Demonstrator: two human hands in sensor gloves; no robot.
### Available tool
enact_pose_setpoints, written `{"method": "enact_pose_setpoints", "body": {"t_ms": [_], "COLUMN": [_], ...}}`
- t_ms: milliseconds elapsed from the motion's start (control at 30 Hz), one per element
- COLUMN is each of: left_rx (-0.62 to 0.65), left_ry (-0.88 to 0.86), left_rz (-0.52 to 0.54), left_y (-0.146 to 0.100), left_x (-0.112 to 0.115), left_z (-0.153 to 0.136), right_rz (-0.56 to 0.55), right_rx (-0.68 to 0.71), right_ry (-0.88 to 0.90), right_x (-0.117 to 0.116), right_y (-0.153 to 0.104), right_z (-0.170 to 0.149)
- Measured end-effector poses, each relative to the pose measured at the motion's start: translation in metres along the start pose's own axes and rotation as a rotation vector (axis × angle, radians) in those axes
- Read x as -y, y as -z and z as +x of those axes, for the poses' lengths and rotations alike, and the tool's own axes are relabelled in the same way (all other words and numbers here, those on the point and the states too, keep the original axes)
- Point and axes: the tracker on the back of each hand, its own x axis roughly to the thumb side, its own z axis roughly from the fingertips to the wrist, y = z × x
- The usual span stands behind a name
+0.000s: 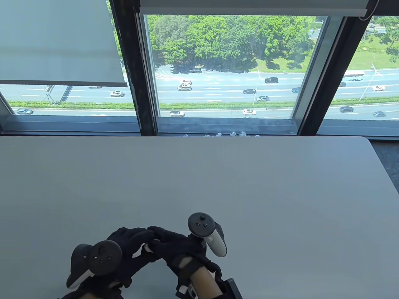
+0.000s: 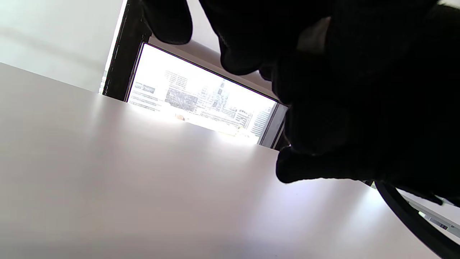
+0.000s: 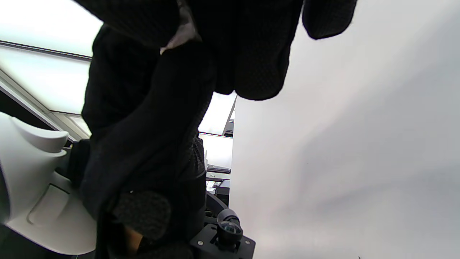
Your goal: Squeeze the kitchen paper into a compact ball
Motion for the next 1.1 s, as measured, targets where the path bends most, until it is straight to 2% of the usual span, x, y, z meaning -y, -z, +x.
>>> {"method": "enact_pose_setpoints", "body": {"t_ms": [500,667,833,1000,1067,1100], "left_rx": [-0.015,-0.023,-0.030,-0.040,-0.063,-0.075], "left_ry": [0.021,0.054,0.010,0.021,-0.011,-0.041], "left_rz": [0.021,0.017,0.020,0.016,0.033,0.040], "left_y": [0.000,0.001,0.001,0.001,0.001,0.001], "left_x": [0.000,0.003,0.001,0.001,-0.003,-0.005], "left_z": [0.002,0.003,0.000,-0.001,-0.006,-0.008], "right_rz": [0.025,0.018,0.024,-0.240,-0.370,-0.527], "right_rx": [0.011,-0.012,0.009,-0.069,-0.124,-0.233], "right_ry": [0.039,-0.024,0.052,-0.050,-0.205,-0.493], "right_x": [-0.001,-0.003,0.001,0.016,0.024,0.028], "right_y": [-0.002,0.000,-0.001,-0.013,-0.016,-0.017], "right_z": [0.002,0.002,0.003,0.006,0.006,0.005]}}
